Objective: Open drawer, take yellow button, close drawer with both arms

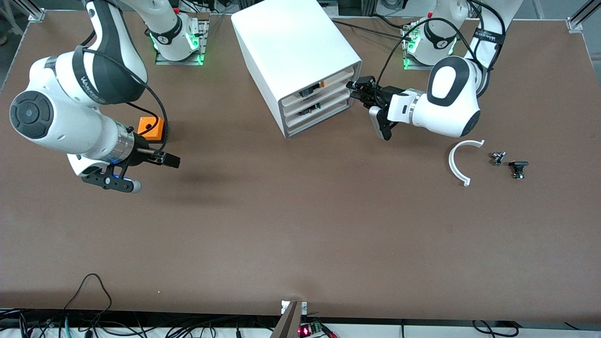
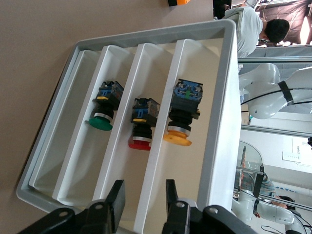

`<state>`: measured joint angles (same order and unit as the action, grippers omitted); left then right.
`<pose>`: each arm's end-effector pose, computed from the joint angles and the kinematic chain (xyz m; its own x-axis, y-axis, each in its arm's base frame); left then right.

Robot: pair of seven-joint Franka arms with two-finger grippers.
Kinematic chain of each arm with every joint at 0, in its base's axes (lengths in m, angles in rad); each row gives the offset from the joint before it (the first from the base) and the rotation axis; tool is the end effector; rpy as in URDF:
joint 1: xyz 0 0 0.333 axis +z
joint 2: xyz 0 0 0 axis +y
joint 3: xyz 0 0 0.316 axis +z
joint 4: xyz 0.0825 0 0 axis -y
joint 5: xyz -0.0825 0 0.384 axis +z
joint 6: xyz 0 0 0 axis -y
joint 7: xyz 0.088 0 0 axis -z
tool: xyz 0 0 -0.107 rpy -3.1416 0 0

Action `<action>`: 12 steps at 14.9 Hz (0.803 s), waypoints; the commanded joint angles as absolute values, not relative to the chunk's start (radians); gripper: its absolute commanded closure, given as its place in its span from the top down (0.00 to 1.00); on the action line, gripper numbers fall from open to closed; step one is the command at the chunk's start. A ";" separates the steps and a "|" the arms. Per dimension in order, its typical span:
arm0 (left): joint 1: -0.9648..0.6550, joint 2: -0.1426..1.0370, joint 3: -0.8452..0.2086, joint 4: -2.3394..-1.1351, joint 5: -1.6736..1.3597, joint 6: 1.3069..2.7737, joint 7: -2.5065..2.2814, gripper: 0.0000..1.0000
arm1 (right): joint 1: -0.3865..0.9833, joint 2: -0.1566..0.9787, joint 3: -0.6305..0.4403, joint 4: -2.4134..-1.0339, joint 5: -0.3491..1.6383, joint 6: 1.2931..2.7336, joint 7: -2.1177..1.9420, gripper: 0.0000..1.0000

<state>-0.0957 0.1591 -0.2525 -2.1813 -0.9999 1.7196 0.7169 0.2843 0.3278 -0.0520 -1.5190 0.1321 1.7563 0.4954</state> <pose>0.4475 -0.2444 0.3220 0.8165 -0.5738 -0.0632 -0.2161 -0.4053 0.8883 0.6288 0.1649 0.4666 0.9504 -0.2813 -0.1325 -0.2902 -0.9555 -0.0536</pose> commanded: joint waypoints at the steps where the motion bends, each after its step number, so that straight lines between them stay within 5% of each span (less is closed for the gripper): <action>1: -0.089 0.112 -0.261 -2.230 -1.029 1.743 0.753 0.45 | 0.324 0.324 -0.057 -1.486 0.141 1.746 0.615 0.99; 10: -0.083 0.100 -0.351 -2.273 -1.031 1.828 0.770 0.47 | 0.359 0.333 -0.055 -1.411 0.144 1.732 0.799 0.99; 12: -0.086 0.100 -0.365 -2.278 -1.031 1.829 0.772 0.55 | 0.380 0.350 -0.057 -1.361 0.144 1.704 0.828 0.99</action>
<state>-0.0911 0.1392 -0.3457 -2.2399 -1.0002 1.8148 0.7401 0.3565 0.3269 -0.0517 -1.4326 0.1322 1.7490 0.7837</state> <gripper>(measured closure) 0.520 0.004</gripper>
